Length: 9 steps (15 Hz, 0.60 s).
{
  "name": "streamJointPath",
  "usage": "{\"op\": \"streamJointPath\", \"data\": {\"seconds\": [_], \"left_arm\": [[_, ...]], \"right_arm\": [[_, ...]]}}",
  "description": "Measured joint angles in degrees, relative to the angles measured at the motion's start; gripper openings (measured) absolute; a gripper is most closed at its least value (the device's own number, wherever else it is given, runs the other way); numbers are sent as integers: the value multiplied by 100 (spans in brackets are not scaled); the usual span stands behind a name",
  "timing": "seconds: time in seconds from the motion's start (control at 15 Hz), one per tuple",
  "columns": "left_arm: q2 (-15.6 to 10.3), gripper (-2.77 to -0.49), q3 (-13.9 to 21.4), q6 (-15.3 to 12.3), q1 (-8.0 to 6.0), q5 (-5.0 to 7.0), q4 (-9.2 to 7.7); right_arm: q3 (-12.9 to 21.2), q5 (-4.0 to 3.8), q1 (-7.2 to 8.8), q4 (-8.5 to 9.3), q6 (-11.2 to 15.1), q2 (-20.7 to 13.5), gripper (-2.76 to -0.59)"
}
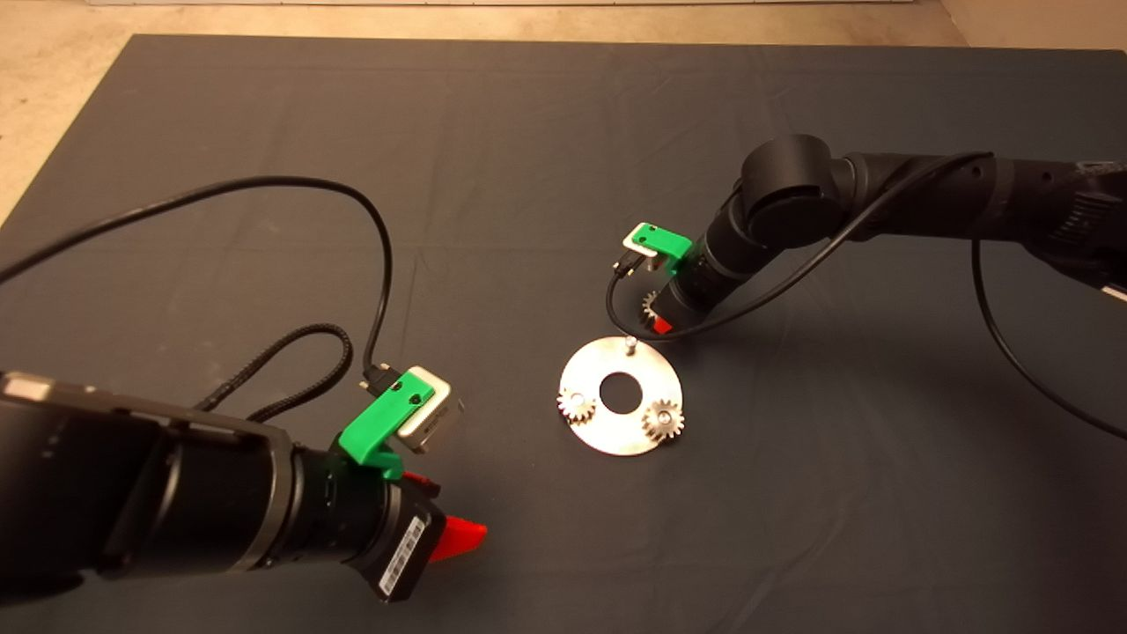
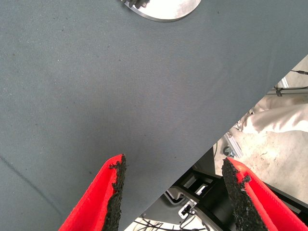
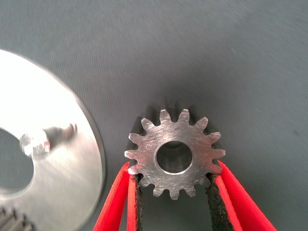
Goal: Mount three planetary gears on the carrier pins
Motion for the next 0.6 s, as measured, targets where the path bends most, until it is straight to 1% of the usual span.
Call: {"op": "streamJointPath", "data": {"seconds": [0.07, 0.2, 0.33, 0.4, 0.6], "left_arm": [[0, -192, 0, 0, 0, 0, 0], [1, -192, 0, 0, -2, -7, 0], [1, -192, 0, -2, 0, -11, 0], [1, -192, 0, -5, 0, -13, 0], [4, -192, 0, -24, 0, -18, 0]], "right_arm": [[76, -13, 26, 1, -2, -65, -264], [178, -13, 76, -2, -1, -174, -265], [437, -22, 118, 0, 0, -326, -265], [574, -42, 156, 0, 0, -374, -265], [917, -56, 286, 1, 23, -437, -265]]}}
